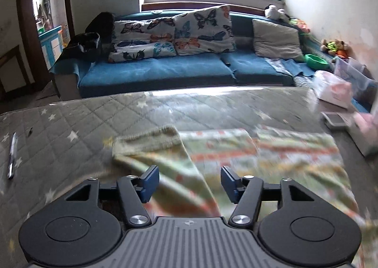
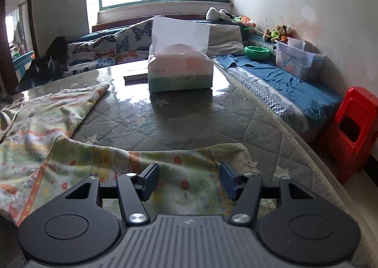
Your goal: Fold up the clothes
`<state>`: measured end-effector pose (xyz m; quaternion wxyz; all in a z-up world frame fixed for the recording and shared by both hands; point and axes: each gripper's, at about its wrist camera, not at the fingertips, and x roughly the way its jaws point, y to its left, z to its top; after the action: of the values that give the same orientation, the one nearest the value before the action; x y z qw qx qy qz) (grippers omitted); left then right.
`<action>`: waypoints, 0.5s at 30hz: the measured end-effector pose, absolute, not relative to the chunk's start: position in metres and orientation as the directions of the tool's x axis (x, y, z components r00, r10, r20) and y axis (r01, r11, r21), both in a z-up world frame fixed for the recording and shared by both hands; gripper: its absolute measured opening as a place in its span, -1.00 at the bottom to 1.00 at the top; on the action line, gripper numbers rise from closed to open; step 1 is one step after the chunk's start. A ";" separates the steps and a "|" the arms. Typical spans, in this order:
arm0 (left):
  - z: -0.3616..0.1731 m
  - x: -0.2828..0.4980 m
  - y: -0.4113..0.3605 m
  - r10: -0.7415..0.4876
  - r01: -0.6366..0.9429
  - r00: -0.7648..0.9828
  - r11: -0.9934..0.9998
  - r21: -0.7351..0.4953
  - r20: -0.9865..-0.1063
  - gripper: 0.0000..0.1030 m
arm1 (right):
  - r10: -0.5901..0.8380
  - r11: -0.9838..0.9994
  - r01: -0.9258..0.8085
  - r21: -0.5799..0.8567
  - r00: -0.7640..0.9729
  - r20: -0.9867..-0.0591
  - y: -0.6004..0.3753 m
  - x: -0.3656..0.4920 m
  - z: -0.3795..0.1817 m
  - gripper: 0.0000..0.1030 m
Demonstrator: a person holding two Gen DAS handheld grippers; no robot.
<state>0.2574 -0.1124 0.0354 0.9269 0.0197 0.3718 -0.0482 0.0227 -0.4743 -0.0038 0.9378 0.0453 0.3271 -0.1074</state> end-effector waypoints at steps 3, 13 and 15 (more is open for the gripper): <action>0.029 0.284 -0.116 -0.053 0.088 0.716 0.996 0.015 -0.697 0.06 | -0.161 0.974 0.225 0.026 0.771 -0.617 -0.475 0.022 -0.005 0.21; 0.004 0.318 -0.120 0.031 0.031 0.680 0.997 0.071 -0.733 -0.05 | -0.131 0.975 0.212 0.064 0.785 -0.606 -0.482 0.019 -0.006 0.26; 0.003 0.319 -0.119 0.037 0.027 0.685 0.997 0.076 -0.728 -0.12 | -0.128 0.975 0.212 0.069 0.786 -0.604 -0.482 0.019 -0.006 0.26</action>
<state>0.3193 -0.1185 0.0027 0.9169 0.0403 0.3971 0.0028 0.0188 -0.4819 -0.0059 0.9427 0.0664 0.3141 -0.0903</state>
